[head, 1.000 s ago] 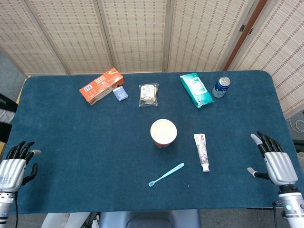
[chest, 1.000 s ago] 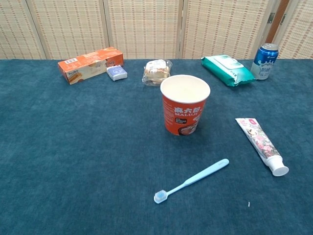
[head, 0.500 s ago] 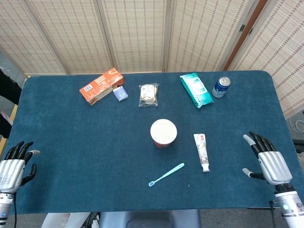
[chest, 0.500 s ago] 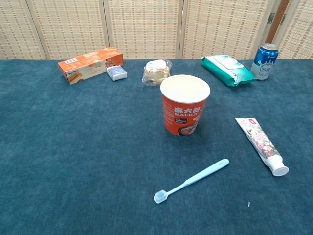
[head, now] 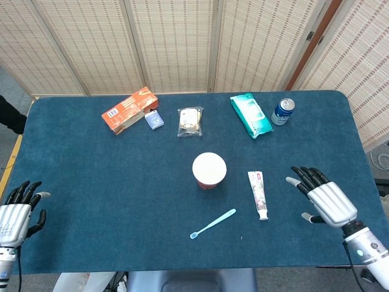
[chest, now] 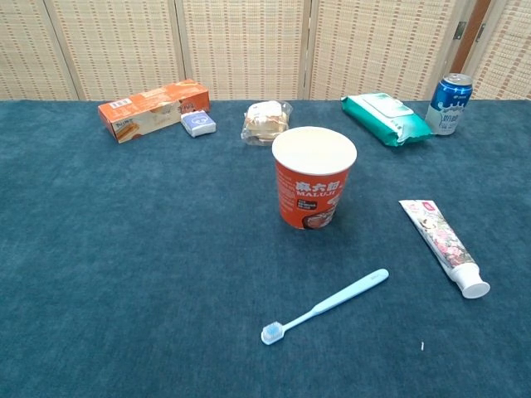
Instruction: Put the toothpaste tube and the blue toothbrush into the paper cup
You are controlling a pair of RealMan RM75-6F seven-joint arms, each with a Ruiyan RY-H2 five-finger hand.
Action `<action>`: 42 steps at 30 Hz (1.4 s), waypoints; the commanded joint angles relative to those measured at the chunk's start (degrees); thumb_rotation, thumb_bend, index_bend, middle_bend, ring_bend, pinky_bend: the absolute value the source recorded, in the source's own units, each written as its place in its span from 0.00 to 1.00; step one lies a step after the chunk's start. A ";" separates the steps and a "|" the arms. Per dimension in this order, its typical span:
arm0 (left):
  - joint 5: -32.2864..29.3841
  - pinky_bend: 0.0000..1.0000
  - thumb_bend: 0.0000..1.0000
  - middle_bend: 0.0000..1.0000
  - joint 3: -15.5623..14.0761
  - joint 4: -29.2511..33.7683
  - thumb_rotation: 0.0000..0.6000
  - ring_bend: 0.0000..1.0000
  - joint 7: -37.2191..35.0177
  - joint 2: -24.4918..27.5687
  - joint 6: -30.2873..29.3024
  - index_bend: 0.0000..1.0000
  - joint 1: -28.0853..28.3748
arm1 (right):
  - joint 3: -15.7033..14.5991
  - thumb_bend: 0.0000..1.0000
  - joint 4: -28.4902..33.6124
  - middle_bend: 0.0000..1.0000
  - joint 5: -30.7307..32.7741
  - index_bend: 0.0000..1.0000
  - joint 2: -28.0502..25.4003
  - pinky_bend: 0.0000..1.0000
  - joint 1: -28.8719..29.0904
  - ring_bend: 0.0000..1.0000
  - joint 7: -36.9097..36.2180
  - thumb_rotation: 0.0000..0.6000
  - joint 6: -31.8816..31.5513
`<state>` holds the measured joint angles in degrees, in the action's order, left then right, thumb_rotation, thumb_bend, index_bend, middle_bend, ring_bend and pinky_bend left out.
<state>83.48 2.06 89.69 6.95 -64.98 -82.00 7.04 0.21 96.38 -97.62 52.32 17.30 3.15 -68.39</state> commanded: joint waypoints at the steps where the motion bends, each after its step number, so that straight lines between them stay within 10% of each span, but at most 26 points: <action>1: -0.02 0.14 0.52 0.15 -0.01 0.01 1.00 0.07 0.09 -0.02 0.03 0.31 -0.01 | -0.15 0.08 -0.18 0.00 -0.43 0.21 -0.85 0.12 1.76 0.00 3.30 1.00 2.71; 19: -0.01 0.14 0.52 0.15 0.22 0.45 1.00 0.07 -0.74 0.60 -0.44 0.31 -0.25 | -1.01 0.11 -7.46 0.00 4.04 0.24 6.44 0.12 5.45 0.00 14.08 1.00 10.91; 42: -0.25 0.15 0.52 0.15 0.46 0.71 1.00 0.07 -2.25 1.43 -0.40 0.31 -0.36 | -4.16 0.11 -21.27 0.00 -3.25 0.26 19.88 0.12 11.79 0.00 8.78 1.00 11.76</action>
<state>83.22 2.51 90.38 4.72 -63.58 -82.38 6.70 -3.77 75.41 -100.65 71.83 28.85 12.18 -56.51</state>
